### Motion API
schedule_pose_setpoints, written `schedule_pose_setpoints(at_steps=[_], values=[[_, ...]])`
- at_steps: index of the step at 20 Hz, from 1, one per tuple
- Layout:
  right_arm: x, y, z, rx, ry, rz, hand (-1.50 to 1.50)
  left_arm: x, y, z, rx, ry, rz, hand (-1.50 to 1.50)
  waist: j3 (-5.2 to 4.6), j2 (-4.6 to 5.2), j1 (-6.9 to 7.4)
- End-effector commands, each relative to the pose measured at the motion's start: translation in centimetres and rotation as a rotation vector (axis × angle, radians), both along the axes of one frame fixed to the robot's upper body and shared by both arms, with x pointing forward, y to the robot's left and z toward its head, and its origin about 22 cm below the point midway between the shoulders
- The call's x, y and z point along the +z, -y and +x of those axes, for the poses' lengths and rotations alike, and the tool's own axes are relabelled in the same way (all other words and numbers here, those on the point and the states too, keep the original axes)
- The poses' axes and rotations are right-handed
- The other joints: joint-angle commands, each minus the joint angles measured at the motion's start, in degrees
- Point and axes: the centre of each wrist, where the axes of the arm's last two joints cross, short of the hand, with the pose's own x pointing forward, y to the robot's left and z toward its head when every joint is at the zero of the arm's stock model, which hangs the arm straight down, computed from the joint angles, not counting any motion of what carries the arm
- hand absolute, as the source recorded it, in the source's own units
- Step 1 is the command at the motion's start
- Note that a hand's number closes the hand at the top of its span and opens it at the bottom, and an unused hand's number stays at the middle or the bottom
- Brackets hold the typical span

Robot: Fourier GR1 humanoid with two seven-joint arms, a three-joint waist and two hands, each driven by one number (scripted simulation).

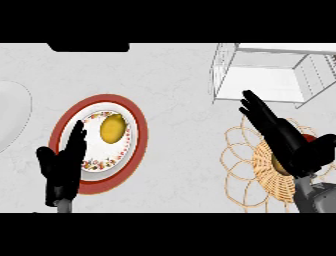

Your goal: Pick the tomato from the placemat and place it in the tiered shelf

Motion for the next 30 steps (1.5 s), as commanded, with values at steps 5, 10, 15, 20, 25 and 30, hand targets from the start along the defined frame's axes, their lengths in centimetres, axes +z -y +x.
schedule_pose_setpoints(at_steps=[5,10,15,20,25,30], values=[[5.0,10.6,2.9,0.122,0.242,0.093,-1.5,3.7,-1.2,3.4,-0.214,0.25,0.182,0.0,1.03,-0.61,-0.98],[6.7,15.8,2.3,-0.23,0.287,-0.234,1.5,4.1,-0.3,3.1,-0.248,0.281,0.174,0.0,0.63,-0.35,-2.83],[-3.3,18.5,1.7,-0.497,0.362,0.108,-1.5,4.2,1.0,4.2,-0.342,0.304,0.19,0.0,1.25,0.31,1.27],[-4.0,23.3,1.1,-0.387,0.468,0.322,-1.5,4.1,1.5,5.7,-0.341,0.307,0.177,0.0,1.09,-0.19,1.18],[0.1,27.3,0.3,-0.087,0.364,0.074,-1.5,3.7,0.0,5.6,-0.355,0.288,0.174,0.0,0.97,-0.43,1.71],[3.4,28.6,0.7,-0.013,0.374,-0.124,-1.5,2.5,0.9,5.2,-0.34,0.281,0.179,0.0,0.85,-0.85,1.09]])
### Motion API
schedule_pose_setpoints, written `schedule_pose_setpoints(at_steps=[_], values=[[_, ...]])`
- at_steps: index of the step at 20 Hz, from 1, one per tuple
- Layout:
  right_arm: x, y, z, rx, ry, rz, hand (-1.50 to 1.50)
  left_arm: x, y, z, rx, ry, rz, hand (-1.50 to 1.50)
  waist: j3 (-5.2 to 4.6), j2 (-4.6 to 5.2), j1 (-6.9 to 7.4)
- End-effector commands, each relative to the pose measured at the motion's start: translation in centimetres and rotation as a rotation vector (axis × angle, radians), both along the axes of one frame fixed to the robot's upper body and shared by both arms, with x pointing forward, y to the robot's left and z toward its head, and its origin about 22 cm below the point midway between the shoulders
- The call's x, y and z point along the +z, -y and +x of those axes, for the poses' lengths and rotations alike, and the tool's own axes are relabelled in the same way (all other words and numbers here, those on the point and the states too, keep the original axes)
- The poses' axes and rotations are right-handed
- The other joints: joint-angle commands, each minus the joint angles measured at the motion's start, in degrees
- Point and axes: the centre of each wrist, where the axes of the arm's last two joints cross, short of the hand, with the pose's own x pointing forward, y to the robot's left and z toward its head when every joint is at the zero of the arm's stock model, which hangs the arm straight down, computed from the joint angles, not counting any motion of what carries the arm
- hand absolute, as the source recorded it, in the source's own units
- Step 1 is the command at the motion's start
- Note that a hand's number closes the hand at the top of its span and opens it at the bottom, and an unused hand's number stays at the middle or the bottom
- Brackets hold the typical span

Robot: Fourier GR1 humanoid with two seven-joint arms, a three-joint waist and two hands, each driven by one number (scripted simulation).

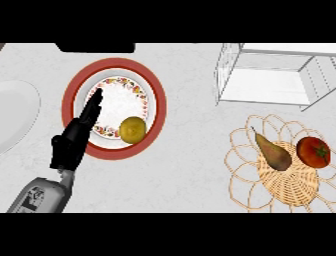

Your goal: Pick the tomato from the placemat and place it in the tiered shelf

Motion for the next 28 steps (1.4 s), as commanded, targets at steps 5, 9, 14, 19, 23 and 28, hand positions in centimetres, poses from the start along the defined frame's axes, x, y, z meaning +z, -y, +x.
schedule_pose_setpoints(at_steps=[5,9,14,19,23,28], values=[[6.2,1.7,0.1,0.188,-0.014,-0.274,-1.5,-0.4,-1.2,-0.3,-0.004,-0.006,-0.009,0.0,-0.19,-0.58,-0.7],[8.4,-1.2,1.0,0.283,-0.064,-0.535,-1.5,-0.3,-0.2,-0.3,0.012,-0.022,0.002,0.0,-0.26,-0.93,-1.28],[9.4,-2.5,0.1,0.248,-0.063,-0.761,-1.5,0.1,-1.7,0.3,0.024,-0.007,0.007,0.0,-0.26,-0.82,-1.55],[8.4,-2.8,-2.4,0.248,-0.076,-0.753,-1.5,-0.8,-0.2,-0.6,0.031,-0.007,-0.017,0.0,-0.24,-0.79,-1.62],[7.0,-4.9,-4.0,0.231,-0.074,-0.769,-1.5,-0.8,-0.9,-1.0,0.026,-0.01,0.006,0.0,-0.24,-0.82,-1.68],[6.9,-5.2,-3.3,0.196,-0.049,-0.745,-1.5,-0.9,-0.4,1.3,0.015,-0.021,0.008,0.0,-0.23,-0.64,-1.34]])
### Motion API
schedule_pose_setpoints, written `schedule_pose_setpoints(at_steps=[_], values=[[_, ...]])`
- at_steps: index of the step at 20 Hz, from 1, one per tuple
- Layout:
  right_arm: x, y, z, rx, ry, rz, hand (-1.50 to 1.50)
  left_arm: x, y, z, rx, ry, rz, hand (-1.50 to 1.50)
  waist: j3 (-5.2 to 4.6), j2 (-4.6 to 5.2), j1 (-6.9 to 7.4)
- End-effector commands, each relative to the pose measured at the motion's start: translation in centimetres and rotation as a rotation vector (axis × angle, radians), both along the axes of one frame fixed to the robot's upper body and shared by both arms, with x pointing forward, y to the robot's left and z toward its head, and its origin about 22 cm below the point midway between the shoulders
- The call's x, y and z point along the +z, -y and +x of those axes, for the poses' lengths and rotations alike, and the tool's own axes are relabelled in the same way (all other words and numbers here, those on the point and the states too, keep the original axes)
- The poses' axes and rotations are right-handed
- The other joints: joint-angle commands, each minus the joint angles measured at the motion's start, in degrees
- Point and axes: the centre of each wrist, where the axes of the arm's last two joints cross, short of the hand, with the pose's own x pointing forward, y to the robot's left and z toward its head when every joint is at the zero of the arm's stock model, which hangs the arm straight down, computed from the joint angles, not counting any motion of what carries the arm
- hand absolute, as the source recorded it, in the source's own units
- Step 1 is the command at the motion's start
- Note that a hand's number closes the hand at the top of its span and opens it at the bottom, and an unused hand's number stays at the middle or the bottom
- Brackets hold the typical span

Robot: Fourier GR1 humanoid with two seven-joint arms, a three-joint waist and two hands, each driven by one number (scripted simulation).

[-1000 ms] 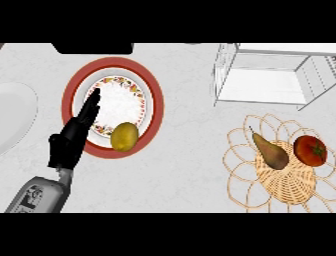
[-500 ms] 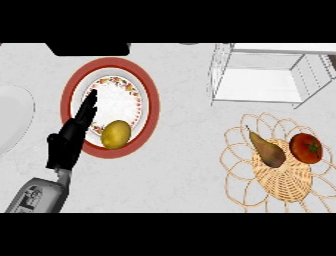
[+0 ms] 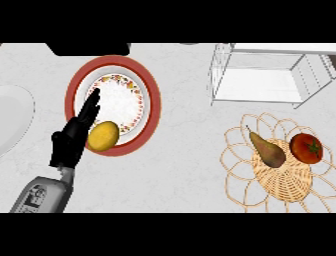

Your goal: Pick the tomato from the placemat and place it in the tiered shelf

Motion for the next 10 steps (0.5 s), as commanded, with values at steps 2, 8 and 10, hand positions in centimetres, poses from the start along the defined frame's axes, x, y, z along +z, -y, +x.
schedule_pose_setpoints(at_steps=[2,8,10], values=[[-1.5,-1.0,-2.5,-0.031,0.027,-0.008,-1.5,0.7,0.8,-0.4,-0.008,-0.001,-0.009,0.0,0.01,-0.03,-0.08],[-1.1,-1.5,-0.5,-0.051,0.011,0.002,-1.5,0.1,-1.1,-1.5,-0.016,0.012,-0.016,0.0,0.02,0.06,0.44],[-1.5,-1.2,-0.8,-0.036,0.002,-0.027,-1.5,0.0,-0.6,0.1,-0.004,0.005,-0.002,0.0,0.02,0.09,0.31]])
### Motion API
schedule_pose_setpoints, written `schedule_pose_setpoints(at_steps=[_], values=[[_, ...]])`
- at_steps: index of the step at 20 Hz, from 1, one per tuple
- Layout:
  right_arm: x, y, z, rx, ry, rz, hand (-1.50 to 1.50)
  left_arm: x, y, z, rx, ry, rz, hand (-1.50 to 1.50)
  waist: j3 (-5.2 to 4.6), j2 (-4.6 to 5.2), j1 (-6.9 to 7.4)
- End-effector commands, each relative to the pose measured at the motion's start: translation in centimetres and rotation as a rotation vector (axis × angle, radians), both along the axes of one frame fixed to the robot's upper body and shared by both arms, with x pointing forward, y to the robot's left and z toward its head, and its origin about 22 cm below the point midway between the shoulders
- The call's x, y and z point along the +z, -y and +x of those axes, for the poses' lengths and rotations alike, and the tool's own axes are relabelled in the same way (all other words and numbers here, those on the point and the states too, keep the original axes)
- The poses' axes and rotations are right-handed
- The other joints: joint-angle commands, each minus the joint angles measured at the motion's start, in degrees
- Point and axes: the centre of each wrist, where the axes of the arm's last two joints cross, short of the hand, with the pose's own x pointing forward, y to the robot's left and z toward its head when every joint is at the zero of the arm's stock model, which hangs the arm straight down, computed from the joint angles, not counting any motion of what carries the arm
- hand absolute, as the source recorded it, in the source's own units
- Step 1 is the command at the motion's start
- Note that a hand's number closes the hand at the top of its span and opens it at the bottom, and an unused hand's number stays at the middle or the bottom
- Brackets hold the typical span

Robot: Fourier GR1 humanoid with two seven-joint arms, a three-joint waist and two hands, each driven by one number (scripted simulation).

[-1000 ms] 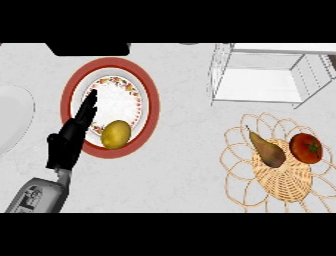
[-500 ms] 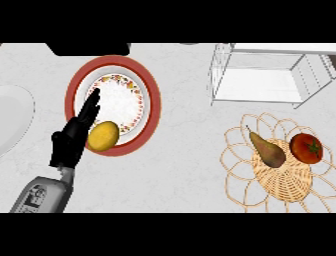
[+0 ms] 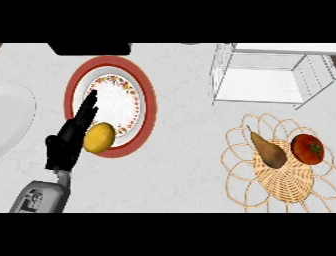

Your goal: Pick the tomato from the placemat and place it in the tiered shelf

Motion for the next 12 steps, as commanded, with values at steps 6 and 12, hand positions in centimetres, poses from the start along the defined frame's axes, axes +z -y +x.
schedule_pose_setpoints(at_steps=[6,12], values=[[-2.4,-1.3,-1.9,-0.009,-0.028,-0.028,-1.5,0.3,0.6,0.5,-0.004,-0.011,0.006,0.0,0.01,-0.01,-0.15],[-2.7,-2.4,0.8,-0.027,-0.017,-0.029,-1.5,1.2,1.6,1.4,-0.012,0.023,-0.005,0.0,0.02,0.07,0.19]])
